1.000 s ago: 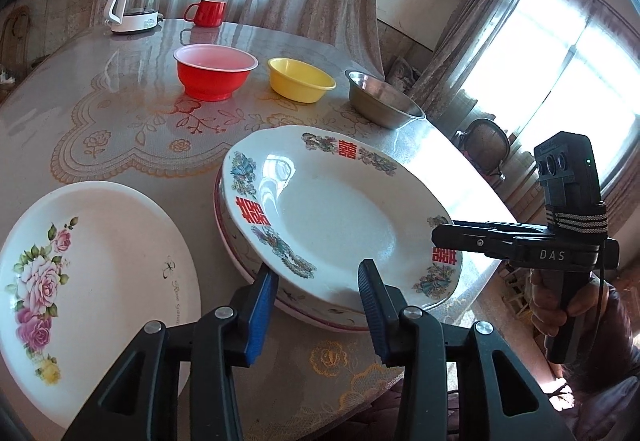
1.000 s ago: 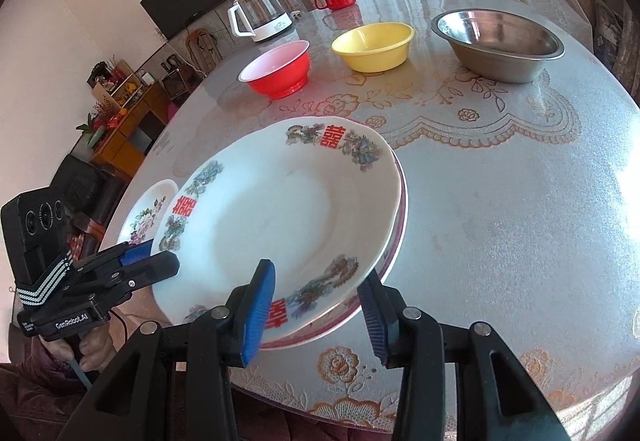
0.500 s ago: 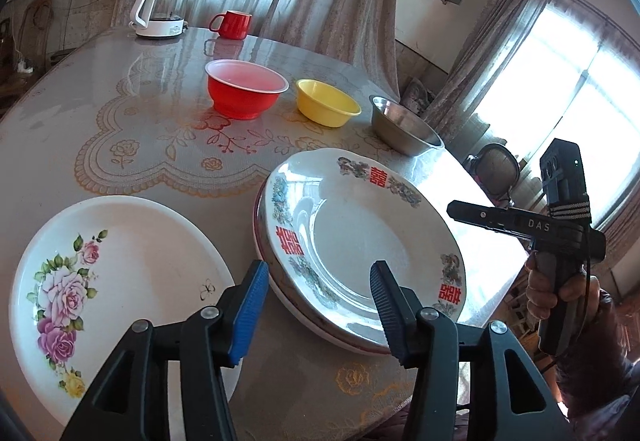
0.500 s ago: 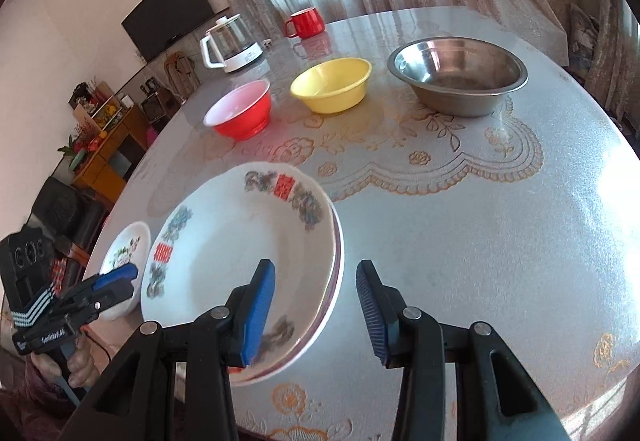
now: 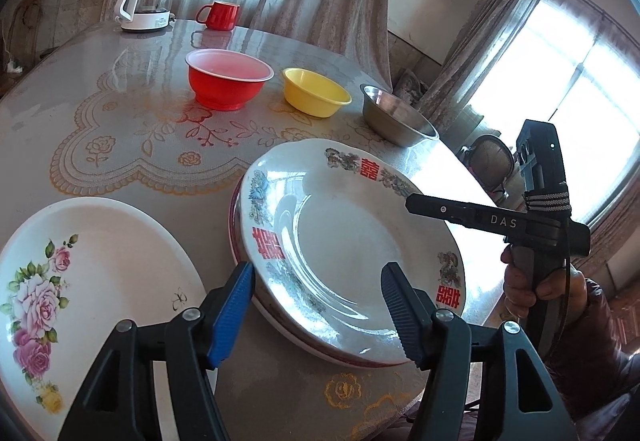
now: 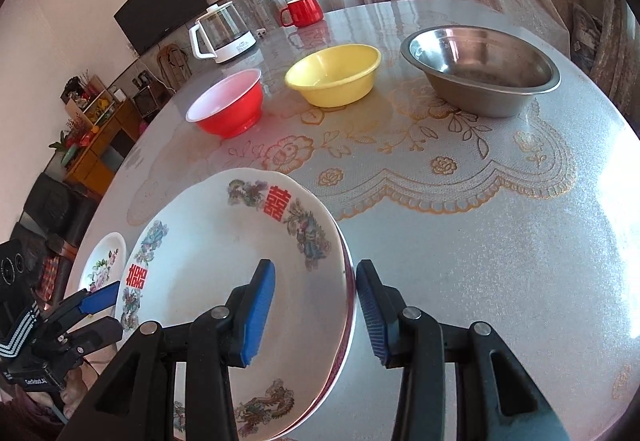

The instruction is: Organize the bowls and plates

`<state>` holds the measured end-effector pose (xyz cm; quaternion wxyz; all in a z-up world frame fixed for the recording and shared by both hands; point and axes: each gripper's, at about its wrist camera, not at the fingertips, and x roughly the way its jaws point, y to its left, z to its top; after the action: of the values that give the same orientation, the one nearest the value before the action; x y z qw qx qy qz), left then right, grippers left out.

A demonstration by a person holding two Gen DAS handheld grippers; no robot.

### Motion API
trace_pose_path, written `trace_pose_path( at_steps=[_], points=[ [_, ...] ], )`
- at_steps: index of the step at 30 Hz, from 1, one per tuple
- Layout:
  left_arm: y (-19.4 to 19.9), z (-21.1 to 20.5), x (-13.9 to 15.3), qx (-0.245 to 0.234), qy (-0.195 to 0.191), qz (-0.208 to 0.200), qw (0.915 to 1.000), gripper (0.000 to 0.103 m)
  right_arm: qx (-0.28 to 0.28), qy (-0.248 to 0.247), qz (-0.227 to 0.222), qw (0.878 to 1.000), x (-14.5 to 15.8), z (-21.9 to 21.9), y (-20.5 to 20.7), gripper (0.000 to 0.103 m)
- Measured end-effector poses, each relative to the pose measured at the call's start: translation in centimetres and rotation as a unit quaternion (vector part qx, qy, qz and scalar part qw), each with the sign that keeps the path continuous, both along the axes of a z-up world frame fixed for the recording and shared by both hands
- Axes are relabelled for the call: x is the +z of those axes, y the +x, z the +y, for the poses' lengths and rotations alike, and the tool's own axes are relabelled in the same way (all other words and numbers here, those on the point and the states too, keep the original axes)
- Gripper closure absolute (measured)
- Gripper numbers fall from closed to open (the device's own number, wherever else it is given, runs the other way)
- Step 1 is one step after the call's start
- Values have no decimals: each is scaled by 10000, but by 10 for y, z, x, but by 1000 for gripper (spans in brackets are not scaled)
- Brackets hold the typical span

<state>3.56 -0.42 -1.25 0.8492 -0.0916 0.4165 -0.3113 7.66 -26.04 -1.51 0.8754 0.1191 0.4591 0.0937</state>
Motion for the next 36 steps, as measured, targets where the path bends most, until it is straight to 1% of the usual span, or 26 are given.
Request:
trace_pose_path(
  at_steps=[5,7,11,14,19,23,26,30,33,36],
  points=[
    [-2,-1,0,6,6,-8,10000,38,133,-475,-68,9988,3,11,-4,61],
    [-2,0,1,3,-22,21,10000,38,172,-644,-99,9977,3,14,-6,63],
    [-5,1,1,14,-3,13,10000,37,273,-771,-184,9965,8,17,-12,65],
    [-4,4,1,58,-72,67,9999,37,347,-874,-162,9954,8,21,-14,65],
    [-7,5,3,116,-10,17,9999,37,464,-918,-143,9946,10,25,-15,65],
    [-9,-2,3,135,179,-80,9997,36,263,-962,-234,9947,15,24,-15,65],
    [-10,-3,2,130,214,-95,9996,36,101,-950,-271,9951,17,22,-14,65],
    [-10,-3,2,129,212,-105,9996,36,18,-874,-322,9957,18,25,-13,64],
    [-13,-2,5,184,261,-200,9993,35,22,-863,-386,9955,20,31,-11,64],
    [-15,2,8,305,266,-283,9988,33,94,-685,-418,9967,21,38,-9,63]
  ],
)
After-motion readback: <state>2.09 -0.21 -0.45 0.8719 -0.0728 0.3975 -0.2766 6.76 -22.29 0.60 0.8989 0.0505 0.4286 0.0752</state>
